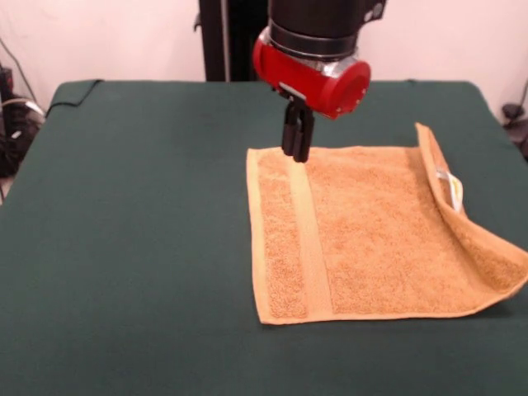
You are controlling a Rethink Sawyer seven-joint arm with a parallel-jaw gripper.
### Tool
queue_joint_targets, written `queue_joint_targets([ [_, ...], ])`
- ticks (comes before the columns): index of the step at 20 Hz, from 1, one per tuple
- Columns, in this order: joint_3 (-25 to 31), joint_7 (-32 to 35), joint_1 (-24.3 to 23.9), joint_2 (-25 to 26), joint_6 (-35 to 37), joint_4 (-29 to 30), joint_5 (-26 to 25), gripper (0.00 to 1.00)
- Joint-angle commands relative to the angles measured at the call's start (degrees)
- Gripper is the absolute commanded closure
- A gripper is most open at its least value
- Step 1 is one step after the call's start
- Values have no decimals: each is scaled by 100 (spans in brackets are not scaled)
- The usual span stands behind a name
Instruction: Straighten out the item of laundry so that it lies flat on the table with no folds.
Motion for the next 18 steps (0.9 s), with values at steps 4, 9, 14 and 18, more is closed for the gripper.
queue_joint_targets([
  [4,652,268,342,231,-378,904,-111,100],
  [9,631,405,416,301,-537,925,-50,100],
  [14,658,495,440,350,-590,944,48,100],
  [18,714,509,433,389,-678,994,92,100],
])
